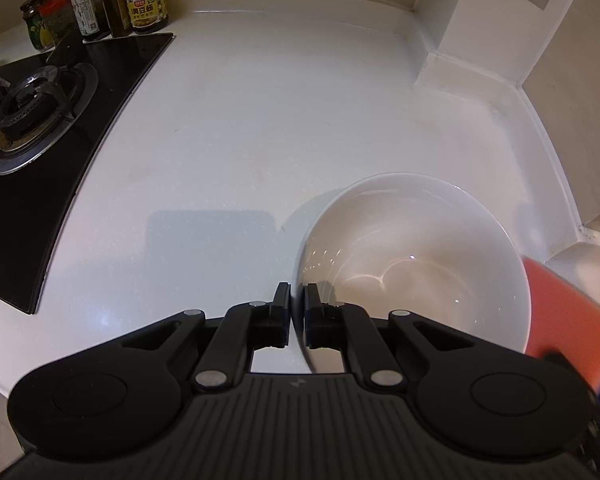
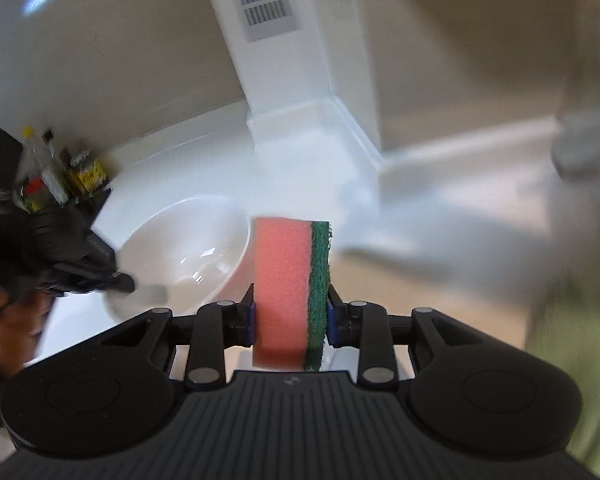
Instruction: Clean bowl
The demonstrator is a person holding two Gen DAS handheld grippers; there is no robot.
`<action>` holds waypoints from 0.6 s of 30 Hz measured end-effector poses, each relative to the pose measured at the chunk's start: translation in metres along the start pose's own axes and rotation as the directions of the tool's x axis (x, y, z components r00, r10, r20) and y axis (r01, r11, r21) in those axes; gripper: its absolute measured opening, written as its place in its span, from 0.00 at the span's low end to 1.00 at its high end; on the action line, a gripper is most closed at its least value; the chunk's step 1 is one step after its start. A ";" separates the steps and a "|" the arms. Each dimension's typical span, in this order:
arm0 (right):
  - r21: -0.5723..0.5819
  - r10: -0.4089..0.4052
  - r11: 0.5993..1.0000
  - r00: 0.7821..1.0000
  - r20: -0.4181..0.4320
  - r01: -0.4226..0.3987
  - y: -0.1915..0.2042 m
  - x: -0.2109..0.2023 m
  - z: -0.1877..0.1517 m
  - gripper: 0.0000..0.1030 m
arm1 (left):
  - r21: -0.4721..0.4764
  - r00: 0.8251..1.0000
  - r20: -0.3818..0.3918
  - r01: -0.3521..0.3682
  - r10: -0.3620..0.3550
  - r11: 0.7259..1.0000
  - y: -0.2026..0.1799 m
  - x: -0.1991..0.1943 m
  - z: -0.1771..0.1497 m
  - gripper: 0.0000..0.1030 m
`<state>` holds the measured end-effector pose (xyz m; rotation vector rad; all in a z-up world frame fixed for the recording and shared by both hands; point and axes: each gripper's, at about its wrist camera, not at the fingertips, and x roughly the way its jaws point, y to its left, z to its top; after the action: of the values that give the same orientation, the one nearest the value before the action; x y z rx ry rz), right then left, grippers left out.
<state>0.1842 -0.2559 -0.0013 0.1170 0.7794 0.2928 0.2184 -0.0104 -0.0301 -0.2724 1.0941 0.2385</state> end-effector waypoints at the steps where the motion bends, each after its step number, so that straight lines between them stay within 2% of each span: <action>1: -0.043 0.020 0.999 1.000 -0.013 -0.021 -0.001 0.013 0.008 0.26 | 0.000 1.000 0.000 0.001 -0.001 1.000 0.001 0.000 0.000 0.03; 3: -0.131 0.045 0.990 0.998 -0.033 -0.049 -0.002 0.033 0.016 0.26 | -0.002 1.000 0.002 0.002 -0.002 1.000 0.002 0.000 0.000 0.03; 5: -0.179 0.077 0.980 0.996 -0.033 -0.082 -0.005 0.034 0.018 0.26 | 0.002 1.000 0.006 0.000 0.000 1.000 0.001 -0.001 0.000 0.03; 7: -0.178 0.101 0.978 0.994 -0.038 -0.106 -0.008 0.029 0.016 0.26 | 0.001 1.000 0.009 -0.004 0.004 1.000 0.000 -0.001 0.000 0.03; 10: -0.182 0.071 0.980 0.996 -0.052 -0.080 -0.003 0.013 0.006 0.26 | 0.001 1.000 0.012 -0.010 0.010 1.000 0.000 -0.001 -0.001 0.03; 18: -0.062 -0.049 0.997 0.998 -0.046 0.046 0.035 -0.023 -0.031 0.26 | 0.001 1.000 0.020 -0.018 0.018 1.000 -0.002 -0.004 -0.002 0.04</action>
<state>0.1389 -0.2296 -0.0004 0.0343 0.8184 0.2748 0.2160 -0.0134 -0.0273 -0.2586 1.0769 0.2563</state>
